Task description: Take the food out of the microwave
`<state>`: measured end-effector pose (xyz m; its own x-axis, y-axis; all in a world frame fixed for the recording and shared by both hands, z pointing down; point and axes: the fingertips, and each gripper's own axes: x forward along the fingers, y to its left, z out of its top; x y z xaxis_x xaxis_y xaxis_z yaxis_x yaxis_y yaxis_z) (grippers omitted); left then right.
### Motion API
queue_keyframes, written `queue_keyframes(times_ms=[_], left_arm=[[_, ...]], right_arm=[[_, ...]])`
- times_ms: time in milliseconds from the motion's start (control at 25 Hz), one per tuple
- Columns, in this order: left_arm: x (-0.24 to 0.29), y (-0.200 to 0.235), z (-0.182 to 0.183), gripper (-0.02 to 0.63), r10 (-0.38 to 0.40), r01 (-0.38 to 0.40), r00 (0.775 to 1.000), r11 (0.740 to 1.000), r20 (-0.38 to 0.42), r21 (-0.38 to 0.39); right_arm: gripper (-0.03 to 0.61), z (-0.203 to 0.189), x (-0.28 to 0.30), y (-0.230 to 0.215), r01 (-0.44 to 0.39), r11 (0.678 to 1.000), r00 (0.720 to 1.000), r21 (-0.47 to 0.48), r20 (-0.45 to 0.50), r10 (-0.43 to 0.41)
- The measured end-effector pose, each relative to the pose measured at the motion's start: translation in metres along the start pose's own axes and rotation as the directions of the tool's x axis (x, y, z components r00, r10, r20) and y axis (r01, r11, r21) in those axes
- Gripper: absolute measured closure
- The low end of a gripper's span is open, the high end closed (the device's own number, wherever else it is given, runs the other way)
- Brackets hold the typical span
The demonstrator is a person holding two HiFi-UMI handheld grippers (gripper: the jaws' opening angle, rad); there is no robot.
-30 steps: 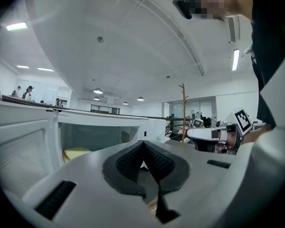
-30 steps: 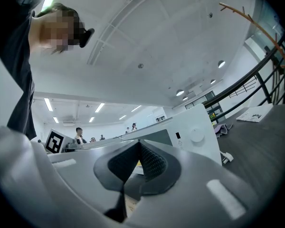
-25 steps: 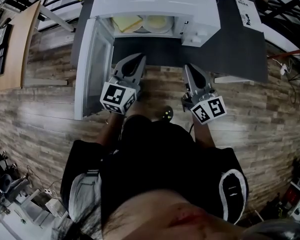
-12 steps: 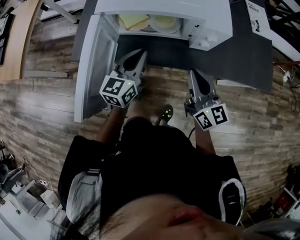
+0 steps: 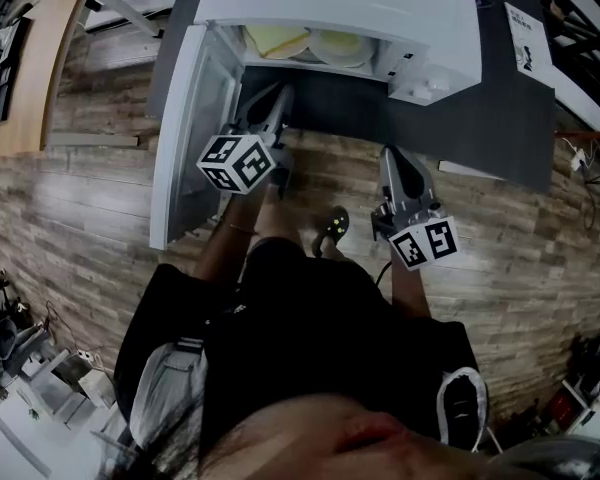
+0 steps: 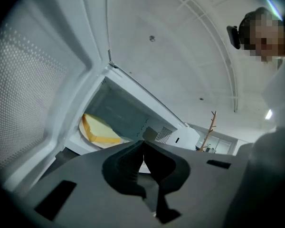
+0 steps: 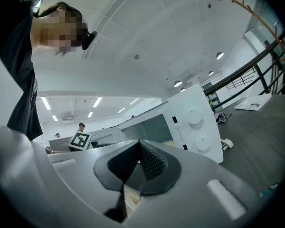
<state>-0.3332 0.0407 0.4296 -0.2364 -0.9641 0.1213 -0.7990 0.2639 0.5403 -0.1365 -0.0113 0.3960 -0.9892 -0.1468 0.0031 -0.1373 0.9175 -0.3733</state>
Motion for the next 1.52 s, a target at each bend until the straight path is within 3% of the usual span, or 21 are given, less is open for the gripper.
queue_keyframes(times_ms=[280,480,760,1400,1520], left_arm=[[0.010,0.033,-0.008,0.606,0.044,-0.038,0.999,0.983,0.030,-0.178],[0.014,0.047,-0.011,0.606,0.076,-0.063,0.996,0.970,0.044,-0.236],[0.021,0.062,-0.021,0.606,0.100,-0.072,0.993,0.926,0.056,-0.371],[0.032,0.090,-0.022,0.601,0.152,-0.084,0.985,0.847,0.087,-0.525],[0.036,0.091,-0.024,0.520,0.148,-0.079,0.986,0.825,0.079,-0.559]], right_arm=[[0.581,-0.010,-0.007,-0.005,0.028,1.000,0.999,0.010,-0.016,-0.028],[0.581,-0.012,-0.010,-0.007,0.040,0.999,0.999,0.012,-0.020,-0.040],[0.581,-0.015,-0.013,-0.009,0.049,0.999,0.999,0.020,-0.023,-0.049],[0.581,-0.016,-0.012,-0.013,0.056,0.998,0.998,0.035,-0.028,-0.055],[0.581,-0.015,-0.012,-0.014,0.060,0.998,0.998,0.036,-0.027,-0.059]])
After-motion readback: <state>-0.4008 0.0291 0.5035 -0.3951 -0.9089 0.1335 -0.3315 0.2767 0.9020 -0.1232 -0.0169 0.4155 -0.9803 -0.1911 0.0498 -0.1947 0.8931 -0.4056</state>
